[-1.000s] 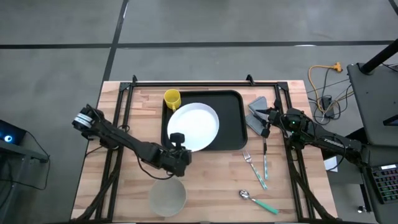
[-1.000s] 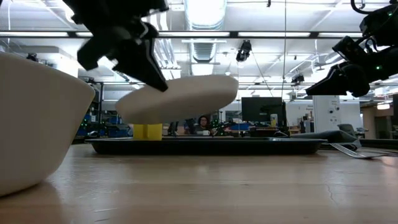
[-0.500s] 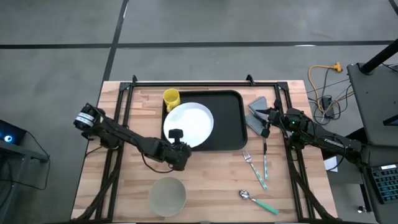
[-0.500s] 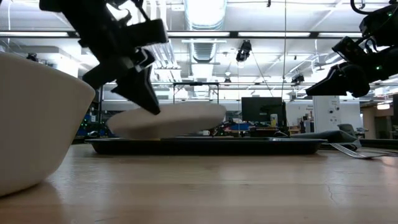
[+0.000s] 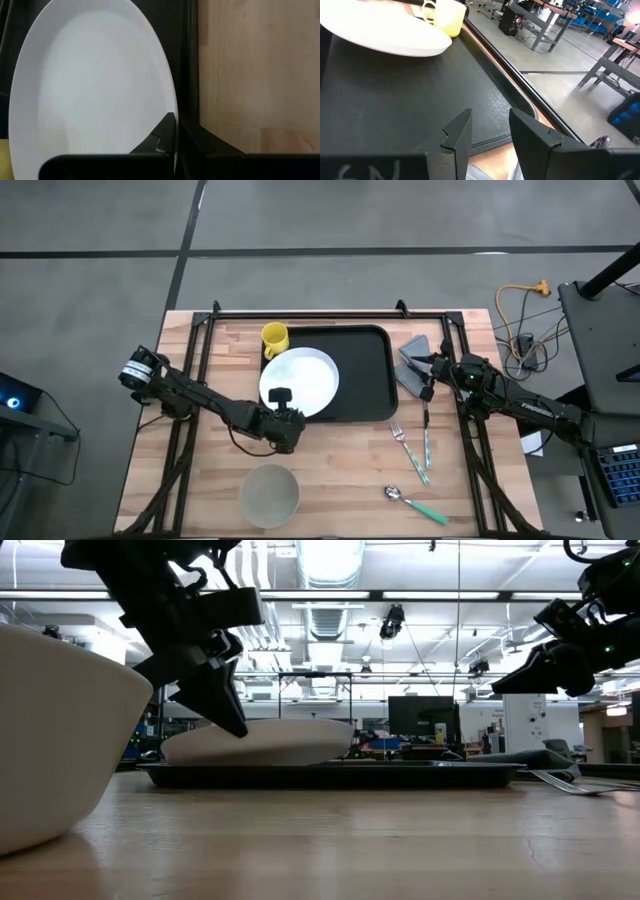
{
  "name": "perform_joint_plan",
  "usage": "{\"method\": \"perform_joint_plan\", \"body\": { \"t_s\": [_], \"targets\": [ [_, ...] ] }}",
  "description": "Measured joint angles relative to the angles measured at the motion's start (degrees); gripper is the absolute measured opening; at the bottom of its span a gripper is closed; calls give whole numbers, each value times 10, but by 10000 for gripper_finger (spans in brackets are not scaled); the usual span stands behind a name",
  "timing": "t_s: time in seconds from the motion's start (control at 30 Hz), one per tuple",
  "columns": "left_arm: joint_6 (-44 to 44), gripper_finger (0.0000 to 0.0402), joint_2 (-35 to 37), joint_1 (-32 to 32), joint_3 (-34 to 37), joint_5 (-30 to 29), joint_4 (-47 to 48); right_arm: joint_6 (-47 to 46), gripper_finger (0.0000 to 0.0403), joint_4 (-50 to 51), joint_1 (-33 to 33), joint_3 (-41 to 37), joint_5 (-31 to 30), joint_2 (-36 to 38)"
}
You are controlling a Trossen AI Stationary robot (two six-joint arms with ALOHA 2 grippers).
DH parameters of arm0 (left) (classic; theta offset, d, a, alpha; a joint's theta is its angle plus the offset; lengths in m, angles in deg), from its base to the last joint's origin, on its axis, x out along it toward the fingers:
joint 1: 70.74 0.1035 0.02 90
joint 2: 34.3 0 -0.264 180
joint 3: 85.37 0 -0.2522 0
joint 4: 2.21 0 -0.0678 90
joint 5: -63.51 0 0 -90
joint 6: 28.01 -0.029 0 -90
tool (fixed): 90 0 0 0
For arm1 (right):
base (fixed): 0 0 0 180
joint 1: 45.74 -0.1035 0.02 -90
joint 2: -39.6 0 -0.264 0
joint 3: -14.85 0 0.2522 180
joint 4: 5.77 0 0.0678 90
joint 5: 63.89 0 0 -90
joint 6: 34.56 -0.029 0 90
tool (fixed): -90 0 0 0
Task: Set up tray
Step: Put the white plate on the black serving tray to the bottom of the yellow mug, then put the gray bowl on the white plate to the bottom of the yellow mug
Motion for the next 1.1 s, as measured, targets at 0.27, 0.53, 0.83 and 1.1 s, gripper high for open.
{"method": "perform_joint_plan", "body": {
  "t_s": [0.27,0.53,0.83,1.1],
  "targets": [
    [4,0,0,8,8,2,-2,0,123,0,0,0,0,0],
    [34,16,0,18,30,4,0,0,123,0,0,0,0,0],
    [50,65,-1,19,31,0,0,0,123,0,0,0,0,0],
    [51,108,-1,18,13,0,3,0,123,0,0,0,0,0]
  ]
}}
